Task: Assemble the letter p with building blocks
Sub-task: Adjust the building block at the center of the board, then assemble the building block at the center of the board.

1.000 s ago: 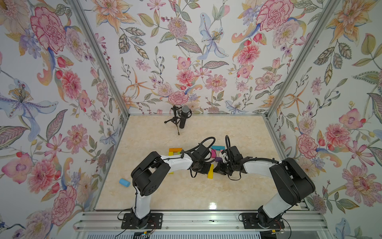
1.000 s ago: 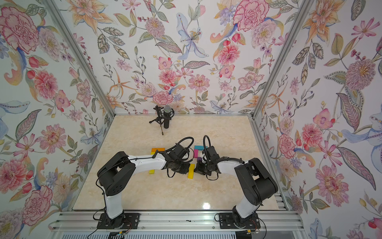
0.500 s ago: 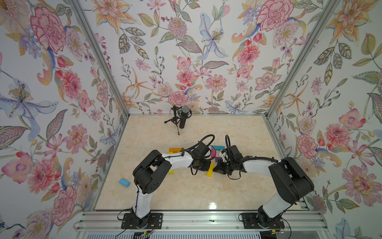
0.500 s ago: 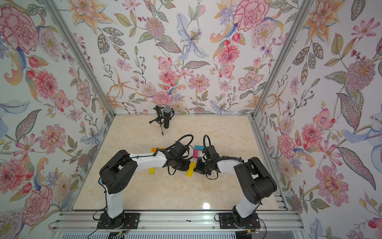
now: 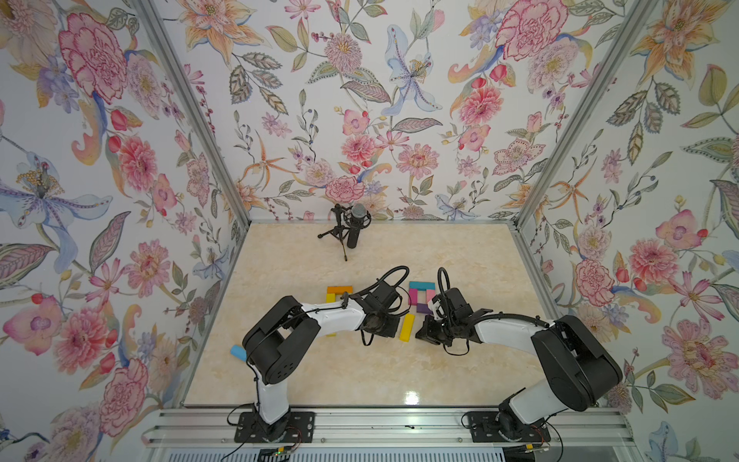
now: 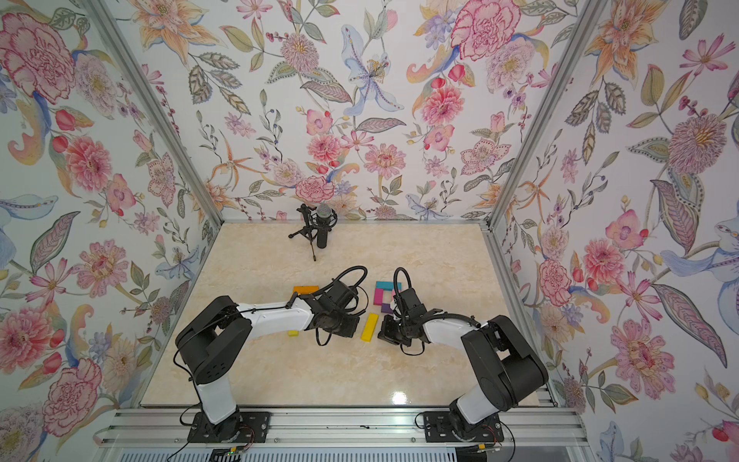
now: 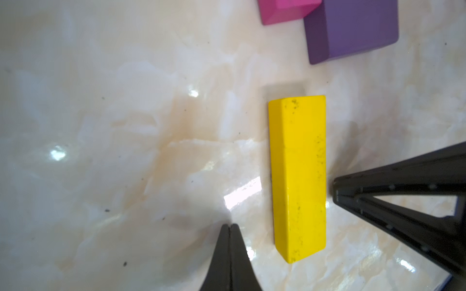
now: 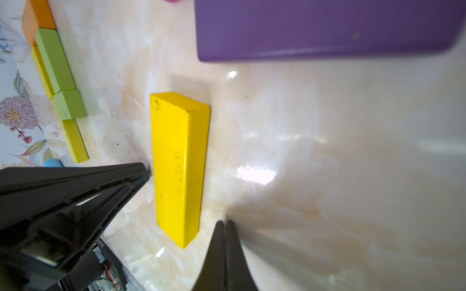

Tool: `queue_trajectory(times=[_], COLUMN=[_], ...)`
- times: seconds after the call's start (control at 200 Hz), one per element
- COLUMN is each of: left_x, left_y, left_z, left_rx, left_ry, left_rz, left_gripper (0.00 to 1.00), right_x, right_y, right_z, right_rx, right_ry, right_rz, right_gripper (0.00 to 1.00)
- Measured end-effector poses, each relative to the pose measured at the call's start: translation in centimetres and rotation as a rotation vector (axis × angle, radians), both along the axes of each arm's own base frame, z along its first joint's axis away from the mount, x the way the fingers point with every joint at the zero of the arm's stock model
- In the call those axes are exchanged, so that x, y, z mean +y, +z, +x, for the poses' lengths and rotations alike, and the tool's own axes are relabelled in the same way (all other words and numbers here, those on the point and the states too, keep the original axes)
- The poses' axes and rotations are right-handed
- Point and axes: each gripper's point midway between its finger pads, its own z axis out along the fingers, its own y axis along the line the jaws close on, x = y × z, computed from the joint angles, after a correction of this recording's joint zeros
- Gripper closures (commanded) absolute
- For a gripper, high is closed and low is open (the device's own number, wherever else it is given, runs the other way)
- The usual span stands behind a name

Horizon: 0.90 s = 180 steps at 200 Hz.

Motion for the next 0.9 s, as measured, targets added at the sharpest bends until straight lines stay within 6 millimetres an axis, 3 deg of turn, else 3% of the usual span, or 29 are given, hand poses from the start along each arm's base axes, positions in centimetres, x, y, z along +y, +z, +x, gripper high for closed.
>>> queue_trajectory(times=[0.335, 0.625, 0.901], left_x=[0.2, -1.0, -2.7], left_y=[0.0, 0.0, 0.0], left_z=[-0.5, -1.1, -1.6], left_rx=[-0.006, 0.007, 0.023], left_ry=[-0.028, -0.062, -0.102], left_rz=[0.004, -0.033, -0.057], left_gripper=[1.0, 1.0, 1.0], right_x=[1.2, 1.7, 0.8], right_y=[0.0, 0.0, 0.0], right_z=[-1.2, -0.6, 0.6], right_rx=[0.006, 0.007, 0.002], right_ry=[0.007, 0.009, -0.027], right_rz=[-0.029, -0.029, -0.03], right_gripper=[1.0, 1.0, 1.0])
